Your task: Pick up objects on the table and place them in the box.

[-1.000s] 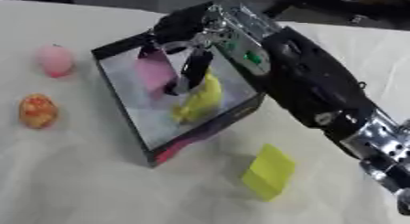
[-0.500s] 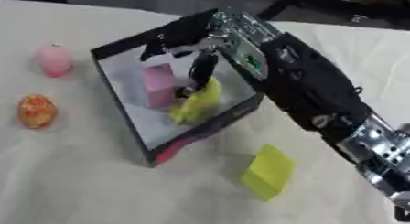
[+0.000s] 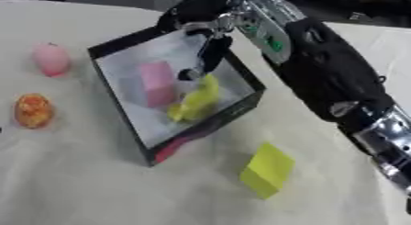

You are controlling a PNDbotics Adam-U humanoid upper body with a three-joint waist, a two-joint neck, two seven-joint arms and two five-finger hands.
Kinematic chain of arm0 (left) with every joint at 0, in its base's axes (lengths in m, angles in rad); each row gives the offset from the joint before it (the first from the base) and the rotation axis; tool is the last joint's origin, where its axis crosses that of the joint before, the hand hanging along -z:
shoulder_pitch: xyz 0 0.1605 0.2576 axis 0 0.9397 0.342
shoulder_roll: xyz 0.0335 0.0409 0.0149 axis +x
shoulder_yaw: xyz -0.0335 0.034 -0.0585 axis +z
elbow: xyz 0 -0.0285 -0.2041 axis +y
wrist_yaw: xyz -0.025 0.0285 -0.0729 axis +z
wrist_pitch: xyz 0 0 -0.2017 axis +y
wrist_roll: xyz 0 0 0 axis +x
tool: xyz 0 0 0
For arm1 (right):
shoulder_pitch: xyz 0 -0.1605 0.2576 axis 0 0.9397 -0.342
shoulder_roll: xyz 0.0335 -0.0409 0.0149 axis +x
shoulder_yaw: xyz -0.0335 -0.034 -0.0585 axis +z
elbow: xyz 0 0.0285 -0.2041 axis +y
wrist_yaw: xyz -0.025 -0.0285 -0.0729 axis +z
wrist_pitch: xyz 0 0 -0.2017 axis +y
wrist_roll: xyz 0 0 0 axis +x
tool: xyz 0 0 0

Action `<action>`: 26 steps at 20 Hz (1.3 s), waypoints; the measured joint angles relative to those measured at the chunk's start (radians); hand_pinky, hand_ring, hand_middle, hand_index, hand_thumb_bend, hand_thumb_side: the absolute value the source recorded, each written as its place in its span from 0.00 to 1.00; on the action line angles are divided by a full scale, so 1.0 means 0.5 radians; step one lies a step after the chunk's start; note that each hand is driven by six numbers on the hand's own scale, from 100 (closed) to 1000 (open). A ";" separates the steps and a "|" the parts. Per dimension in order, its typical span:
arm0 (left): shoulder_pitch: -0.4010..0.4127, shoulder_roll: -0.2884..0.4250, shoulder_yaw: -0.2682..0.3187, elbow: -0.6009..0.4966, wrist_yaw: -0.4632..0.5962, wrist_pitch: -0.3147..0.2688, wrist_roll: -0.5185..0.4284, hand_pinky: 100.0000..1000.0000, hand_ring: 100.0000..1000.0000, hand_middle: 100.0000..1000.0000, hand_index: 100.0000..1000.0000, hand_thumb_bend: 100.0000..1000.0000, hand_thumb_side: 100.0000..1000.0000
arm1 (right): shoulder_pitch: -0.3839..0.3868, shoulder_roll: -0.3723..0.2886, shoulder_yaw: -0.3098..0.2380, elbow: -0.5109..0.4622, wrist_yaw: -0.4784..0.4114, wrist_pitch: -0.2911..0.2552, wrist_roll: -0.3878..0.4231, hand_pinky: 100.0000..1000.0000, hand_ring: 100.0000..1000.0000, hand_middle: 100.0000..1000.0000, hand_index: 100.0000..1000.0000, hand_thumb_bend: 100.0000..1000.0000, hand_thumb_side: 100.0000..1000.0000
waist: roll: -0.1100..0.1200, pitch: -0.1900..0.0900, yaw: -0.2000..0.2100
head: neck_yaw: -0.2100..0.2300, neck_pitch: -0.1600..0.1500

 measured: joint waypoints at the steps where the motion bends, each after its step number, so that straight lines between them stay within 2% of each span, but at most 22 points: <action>1: 0.009 0.000 0.005 0.000 -0.001 -0.003 0.005 0.85 0.92 0.96 0.96 0.22 1.00 | -0.002 -0.040 0.003 -0.040 -0.072 0.026 -0.024 0.93 0.90 0.81 0.95 0.11 0.25 | 0.000 0.000 -0.007 | 0.006 0.005; 4: 0.027 0.000 0.019 0.000 -0.011 -0.006 0.020 0.85 0.92 0.96 0.96 0.22 1.00 | 0.021 -0.189 0.015 -0.211 -0.320 0.104 -0.042 0.93 0.91 0.82 0.95 0.08 0.21 | 0.000 0.000 -0.023 | 0.018 0.007; 5: 0.029 0.000 0.024 0.000 -0.014 -0.007 0.024 0.85 0.92 0.96 0.96 0.22 1.00 | 0.044 -0.244 0.015 -0.287 -0.402 0.130 -0.032 0.93 0.91 0.82 0.95 0.13 0.22 | 0.001 0.000 -0.028 | 0.023 0.007; 6: 0.032 0.000 0.026 0.000 -0.015 -0.008 0.028 0.85 0.92 0.96 0.96 0.22 1.00 | 0.071 -0.303 0.015 -0.371 -0.480 0.156 -0.017 0.93 0.91 0.82 0.94 0.08 0.21 | 0.001 0.000 -0.032 | 0.025 0.007; 7: 0.037 0.000 0.031 0.000 -0.016 -0.009 0.032 0.85 0.92 0.96 0.96 0.22 1.00 | 0.104 -0.364 0.015 -0.466 -0.554 0.181 -0.001 0.93 0.91 0.82 0.94 0.07 0.20 | 0.001 0.000 -0.036 | 0.030 0.007; 9: 0.042 0.000 0.037 0.000 -0.017 -0.008 0.039 0.85 0.92 0.96 0.96 0.22 1.00 | 0.196 -0.496 0.007 -0.681 -0.702 0.232 0.029 0.93 0.90 0.82 0.94 0.06 0.18 | 0.001 0.000 -0.043 | 0.040 0.006; 12: 0.045 -0.001 0.046 0.000 -0.021 -0.010 0.048 0.85 0.92 0.96 0.96 0.21 1.00 | 0.361 -0.697 -0.039 -1.029 -0.894 0.296 0.059 0.91 0.89 0.82 0.91 0.10 0.22 | 0.001 0.000 -0.055 | 0.050 0.004; 16: 0.048 -0.003 0.054 0.000 -0.028 -0.010 0.061 0.85 0.92 0.96 0.95 0.21 1.00 | 0.615 -0.954 -0.103 -1.449 -1.055 0.327 0.073 0.89 0.86 0.82 0.90 0.14 0.24 | 0.007 0.000 -0.064 | 0.036 0.003; 17: 0.048 -0.004 0.056 0.000 -0.029 -0.011 0.064 0.85 0.92 0.96 0.95 0.21 1.00 | 0.674 -1.008 -0.118 -1.518 -1.082 0.317 0.066 0.89 0.85 0.82 0.90 0.15 0.25 | 0.014 0.000 -0.065 | 0.026 0.003; 18: 0.048 -0.004 0.059 0.000 -0.029 -0.013 0.066 0.85 0.92 0.96 0.95 0.21 1.00 | 0.727 -1.055 -0.134 -1.566 -1.102 0.296 0.054 0.89 0.85 0.82 0.90 0.32 0.25 | 0.024 0.000 -0.065 | 0.016 0.003; 19: 0.048 -0.005 0.059 0.000 -0.030 -0.014 0.068 0.85 0.92 0.96 0.95 0.21 1.00 | 0.778 -1.098 -0.148 -1.599 -1.115 0.262 0.040 0.89 0.84 0.82 0.90 0.16 0.27 | 0.033 0.000 -0.065 | 0.007 0.003; 21: 0.054 -0.006 0.060 -0.001 -0.030 -0.016 0.072 0.85 0.92 0.96 0.95 0.21 1.00 | 0.874 -1.174 -0.171 -1.630 -1.121 0.172 0.012 0.88 0.84 0.82 0.91 0.17 0.28 | 0.047 0.000 -0.066 | -0.002 0.003; 22: 0.058 -0.007 0.060 -0.001 -0.030 -0.016 0.075 0.85 0.92 0.96 0.95 0.21 1.00 | 0.913 -1.207 -0.177 -1.636 -1.118 0.125 0.002 0.88 0.84 0.83 0.91 0.25 0.30 | 0.050 0.000 -0.066 | -0.003 0.003; 23: 0.060 -0.010 0.061 -0.001 -0.030 -0.017 0.079 0.85 0.92 0.96 0.95 0.21 1.00 | 0.951 -1.239 -0.182 -1.641 -1.106 0.073 -0.007 0.88 0.84 0.83 0.91 0.19 0.30 | 0.054 0.000 -0.066 | -0.001 0.004; 26: 0.062 -0.023 0.062 -0.001 -0.031 -0.018 0.081 0.85 0.92 0.96 0.95 0.21 1.00 | 1.022 -1.309 -0.183 -1.646 -1.048 -0.056 -0.017 0.87 0.84 0.84 0.92 0.20 0.32 | 0.075 0.000 -0.066 | 0.022 0.005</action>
